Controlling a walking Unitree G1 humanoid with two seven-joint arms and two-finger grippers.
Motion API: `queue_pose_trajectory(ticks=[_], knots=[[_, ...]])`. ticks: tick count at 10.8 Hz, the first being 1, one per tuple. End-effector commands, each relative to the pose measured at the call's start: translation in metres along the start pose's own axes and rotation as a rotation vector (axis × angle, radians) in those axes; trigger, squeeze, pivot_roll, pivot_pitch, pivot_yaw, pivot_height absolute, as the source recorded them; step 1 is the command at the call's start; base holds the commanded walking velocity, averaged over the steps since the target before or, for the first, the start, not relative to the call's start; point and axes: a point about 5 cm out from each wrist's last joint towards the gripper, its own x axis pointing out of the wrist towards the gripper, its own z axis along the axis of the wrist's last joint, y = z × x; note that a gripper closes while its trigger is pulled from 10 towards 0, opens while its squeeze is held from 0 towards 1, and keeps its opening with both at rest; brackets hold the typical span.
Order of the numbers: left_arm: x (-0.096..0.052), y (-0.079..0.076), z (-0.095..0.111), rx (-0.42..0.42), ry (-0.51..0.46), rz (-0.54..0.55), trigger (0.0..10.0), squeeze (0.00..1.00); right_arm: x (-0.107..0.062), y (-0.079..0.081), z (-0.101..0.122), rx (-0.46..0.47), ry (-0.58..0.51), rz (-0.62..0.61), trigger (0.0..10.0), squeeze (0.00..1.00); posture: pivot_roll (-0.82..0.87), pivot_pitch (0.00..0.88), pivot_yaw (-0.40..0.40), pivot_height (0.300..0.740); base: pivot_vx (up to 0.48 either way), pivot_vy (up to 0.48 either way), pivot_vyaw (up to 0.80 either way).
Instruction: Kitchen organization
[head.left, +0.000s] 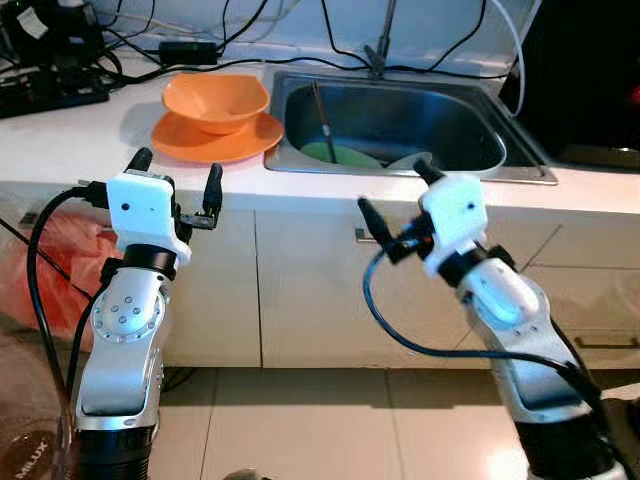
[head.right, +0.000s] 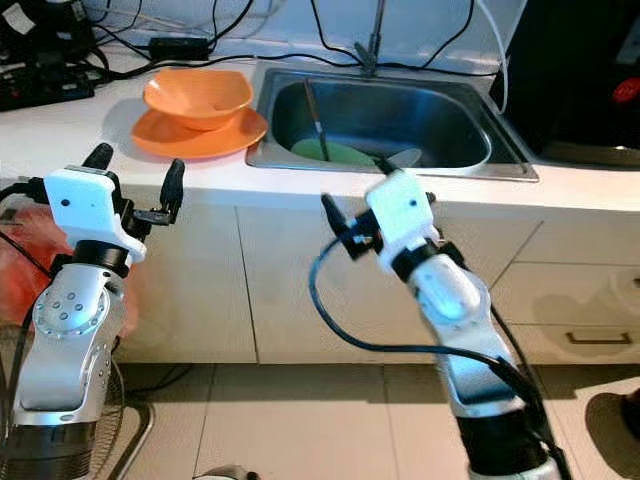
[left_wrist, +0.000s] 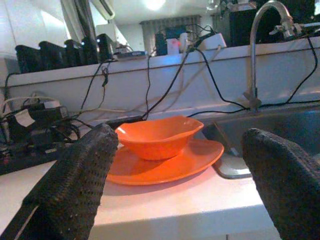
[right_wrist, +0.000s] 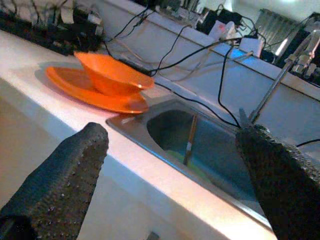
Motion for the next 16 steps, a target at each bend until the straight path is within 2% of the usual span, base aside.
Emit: queue_pose_trajectory(ticks=[1, 4, 5, 8, 11, 13, 15, 16], knots=[[-0.001, -0.002, 0.0, 0.006, 0.001, 0.008, 10.0, 0.0, -0.001, -0.001, 0.004, 0.001, -0.007, -0.017, 10.0, 0.0, 0.16, 0.0, -0.071, 0.74, 0.0, 0.0, 0.0], [-0.007, -0.007, 0.0, -0.043, 0.021, 0.014, 10.0, 0.0, -0.002, 0.014, -0.001, 0.07, -0.001, -0.078, 10.0, 0.0, 0.16, 0.0, -0.051, 0.74, 0.0, 0.0, 0.0], [-0.002, -0.009, 0.002, -0.04, 0.008, 0.012, 10.0, 0.0, -0.001, 0.018, 0.002, 0.048, -0.02, -0.057, 10.0, 0.0, 0.17, 0.0, -0.053, 0.74, 0.0, 0.0, 0.0], [-0.001, -0.004, 0.005, -0.038, 0.003, 0.04, 10.0, 0.0, 0.004, 0.013, 0.006, 0.063, -0.035, -0.084, 10.0, 0.0, 0.18, 0.0, -0.066, 0.74, 0.0, 0.0, 0.0], [-0.007, -0.003, 0.0, -0.021, 0.041, -0.005, 10.0, 0.0, 0.003, 0.012, 0.004, 0.066, -0.018, -0.078, 10.0, 0.0, 0.18, 0.025, -0.074, 0.74, 0.0, 0.0, 0.0], [-0.006, -0.011, -0.002, -0.036, 0.049, -0.013, 10.0, 0.0, 0.001, 0.009, 0.002, 0.064, -0.013, -0.085, 10.0, 0.0, 0.15, 0.027, -0.077, 0.74, 0.0, 0.0, 0.0], [0.002, -0.024, -0.005, -0.062, 0.038, -0.025, 10.0, 0.0, 0.002, 0.004, 0.003, 0.036, -0.009, -0.103, 10.0, 0.0, 0.08, 0.015, -0.125, 0.74, 0.0, 0.0, 0.0], [0.006, -0.025, -0.007, -0.07, 0.036, -0.011, 10.0, 0.0, 0.003, 0.005, 0.004, 0.026, -0.012, -0.102, 10.0, 0.0, 0.08, 0.02, -0.132, 0.74, 0.0, 0.0, 0.0]])
